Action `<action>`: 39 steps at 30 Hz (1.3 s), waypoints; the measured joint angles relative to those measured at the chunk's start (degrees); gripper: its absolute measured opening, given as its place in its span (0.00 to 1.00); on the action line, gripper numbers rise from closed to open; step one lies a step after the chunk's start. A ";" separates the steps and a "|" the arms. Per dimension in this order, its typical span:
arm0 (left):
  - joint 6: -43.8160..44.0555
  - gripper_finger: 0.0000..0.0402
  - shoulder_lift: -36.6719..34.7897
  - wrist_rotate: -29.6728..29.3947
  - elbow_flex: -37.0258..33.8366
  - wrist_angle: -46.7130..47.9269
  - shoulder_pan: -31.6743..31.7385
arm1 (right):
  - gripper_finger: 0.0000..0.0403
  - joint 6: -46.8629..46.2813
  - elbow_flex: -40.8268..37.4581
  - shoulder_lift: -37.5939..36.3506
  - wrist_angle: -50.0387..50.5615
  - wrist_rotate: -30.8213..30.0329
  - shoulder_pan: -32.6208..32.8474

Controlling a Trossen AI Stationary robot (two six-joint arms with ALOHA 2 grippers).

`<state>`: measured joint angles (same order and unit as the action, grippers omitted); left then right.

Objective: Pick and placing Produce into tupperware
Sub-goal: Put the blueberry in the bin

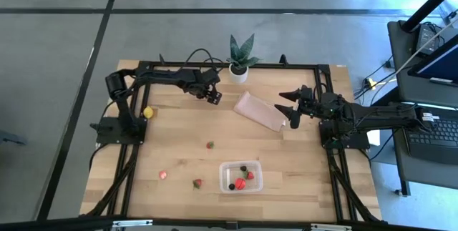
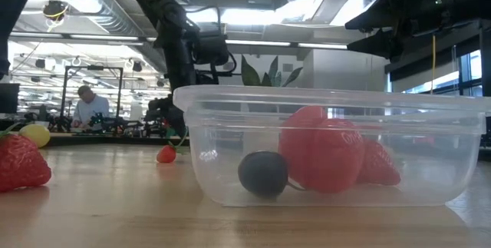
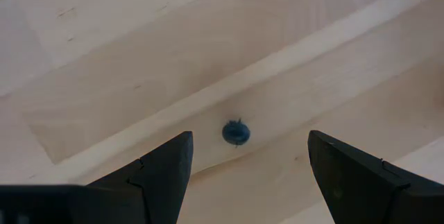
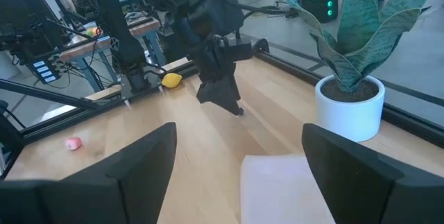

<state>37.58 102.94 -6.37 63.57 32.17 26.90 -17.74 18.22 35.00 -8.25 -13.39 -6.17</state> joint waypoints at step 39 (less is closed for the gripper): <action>2.80 0.57 3.61 3.62 0.00 -0.40 1.94 | 0.77 1.70 0.00 0.02 -0.01 0.00 -0.02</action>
<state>40.38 106.55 -2.74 63.58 31.77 28.84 -16.03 18.22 35.03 -8.26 -13.39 -6.20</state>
